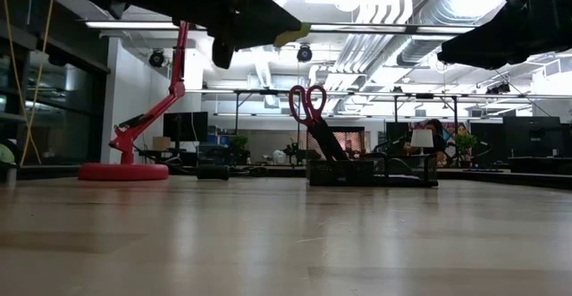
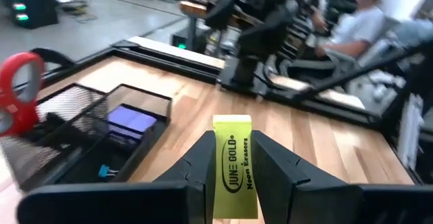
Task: Pick and place office supplies into organizer
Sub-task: Put the light green eraser into the black desk organizer
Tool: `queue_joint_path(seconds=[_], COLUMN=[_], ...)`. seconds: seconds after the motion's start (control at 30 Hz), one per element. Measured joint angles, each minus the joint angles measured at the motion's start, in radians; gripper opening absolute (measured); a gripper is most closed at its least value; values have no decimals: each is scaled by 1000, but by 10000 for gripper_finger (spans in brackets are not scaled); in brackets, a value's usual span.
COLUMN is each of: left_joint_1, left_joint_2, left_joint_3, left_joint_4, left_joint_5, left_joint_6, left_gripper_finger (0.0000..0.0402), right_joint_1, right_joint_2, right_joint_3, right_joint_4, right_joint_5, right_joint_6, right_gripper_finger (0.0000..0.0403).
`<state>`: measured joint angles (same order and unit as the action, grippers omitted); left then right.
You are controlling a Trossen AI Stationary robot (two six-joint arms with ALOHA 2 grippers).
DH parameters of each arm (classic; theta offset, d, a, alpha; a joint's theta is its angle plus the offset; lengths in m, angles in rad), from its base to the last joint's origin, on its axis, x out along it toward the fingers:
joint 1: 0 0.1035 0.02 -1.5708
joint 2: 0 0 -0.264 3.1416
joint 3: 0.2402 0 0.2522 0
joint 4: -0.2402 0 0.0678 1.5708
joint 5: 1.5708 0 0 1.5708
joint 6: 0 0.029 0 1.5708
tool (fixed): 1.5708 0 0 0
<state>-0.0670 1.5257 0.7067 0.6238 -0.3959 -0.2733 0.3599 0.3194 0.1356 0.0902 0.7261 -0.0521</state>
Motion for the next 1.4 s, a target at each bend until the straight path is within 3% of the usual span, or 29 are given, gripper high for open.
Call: queue_joint_path(seconds=[0.1, 0.33, 0.83, 1.2, 1.4], left_joint_1=[48, 166, 179, 199, 232], left_joint_2=[0, 41, 216, 388, 454], left_joint_3=[3, 125, 350, 656, 717], left_joint_4=[-27, -307, -539, -844, -882], left_joint_5=[86, 207, 124, 108, 111], left_joint_6=[12, -64, 254, 291, 295], left_gripper_finger=[62, 62, 62, 62, 62], right_joint_1=[0, 0, 0, 0, 0], right_joint_2=[0, 0, 0, 0, 1], right_joint_3=[0, 0, 0, 0, 0], right_joint_4=[0, -1, -5, -7, -15], right_joint_5=[0, 0, 0, 0, 0], right_joint_6=[0, 0, 0, 0, 0], right_gripper_finger=[259, 259, 259, 259, 259])
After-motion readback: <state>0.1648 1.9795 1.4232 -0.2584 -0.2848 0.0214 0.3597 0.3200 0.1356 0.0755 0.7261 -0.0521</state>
